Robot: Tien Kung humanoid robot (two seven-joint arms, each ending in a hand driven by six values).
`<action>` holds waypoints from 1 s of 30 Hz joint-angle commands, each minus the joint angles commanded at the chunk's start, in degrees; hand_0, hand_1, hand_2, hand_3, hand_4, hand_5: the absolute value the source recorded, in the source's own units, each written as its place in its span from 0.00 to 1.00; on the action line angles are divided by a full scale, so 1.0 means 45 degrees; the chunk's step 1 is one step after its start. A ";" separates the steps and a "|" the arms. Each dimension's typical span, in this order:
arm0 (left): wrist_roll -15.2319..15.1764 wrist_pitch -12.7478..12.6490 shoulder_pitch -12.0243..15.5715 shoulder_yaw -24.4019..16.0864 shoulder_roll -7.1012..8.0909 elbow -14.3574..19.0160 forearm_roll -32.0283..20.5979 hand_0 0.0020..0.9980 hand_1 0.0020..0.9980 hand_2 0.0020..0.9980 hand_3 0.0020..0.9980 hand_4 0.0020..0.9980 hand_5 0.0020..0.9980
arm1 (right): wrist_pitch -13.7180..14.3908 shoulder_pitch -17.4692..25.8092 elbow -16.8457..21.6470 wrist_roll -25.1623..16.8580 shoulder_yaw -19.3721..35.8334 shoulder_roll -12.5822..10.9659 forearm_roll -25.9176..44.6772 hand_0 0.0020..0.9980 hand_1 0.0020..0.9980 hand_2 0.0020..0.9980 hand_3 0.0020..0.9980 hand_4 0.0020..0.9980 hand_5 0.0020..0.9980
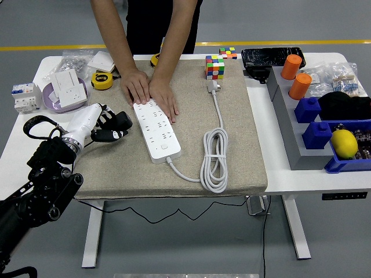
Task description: Pick up the plug,place it near the board,insert it into the board,press the button
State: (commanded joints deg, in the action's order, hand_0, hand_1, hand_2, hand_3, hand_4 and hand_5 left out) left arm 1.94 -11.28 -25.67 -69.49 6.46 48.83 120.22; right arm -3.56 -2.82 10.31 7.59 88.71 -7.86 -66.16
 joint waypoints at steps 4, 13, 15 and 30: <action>-0.0041 0.0028 0.0053 -0.0116 0.0040 -0.0039 0.0040 0.42 0.43 0.45 0.45 0.61 0.24 | 0.0004 -0.0024 0.0000 0.0001 -0.0002 0.0001 0.0021 0.84 0.74 0.72 0.75 1.00 0.73; -0.0200 0.0079 0.0226 -0.0504 0.0016 -0.0085 0.0358 0.44 0.48 0.49 0.49 0.82 0.29 | 0.0013 -0.0024 0.0000 0.0001 0.0026 0.0020 0.0023 0.84 0.74 0.72 0.75 1.00 0.73; -0.0225 0.0119 0.0257 -0.0510 0.0055 -0.0075 0.0355 0.44 0.48 0.49 0.49 0.82 0.29 | 0.0015 -0.0017 0.0000 0.0008 0.0044 0.0020 0.0006 0.84 0.74 0.72 0.75 1.00 0.73; -0.0346 0.0973 0.0533 -0.0813 0.0140 0.0418 -0.0104 0.92 0.99 0.87 0.85 1.00 0.68 | 0.0007 -0.0031 0.0000 -0.0019 0.0073 0.0034 0.0002 0.83 0.74 0.72 0.76 1.00 0.73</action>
State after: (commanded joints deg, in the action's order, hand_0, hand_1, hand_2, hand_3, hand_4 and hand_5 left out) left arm 0.39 -6.90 -23.27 -73.15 7.09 50.71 119.76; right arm -3.53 -2.96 10.31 7.50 89.04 -7.71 -66.15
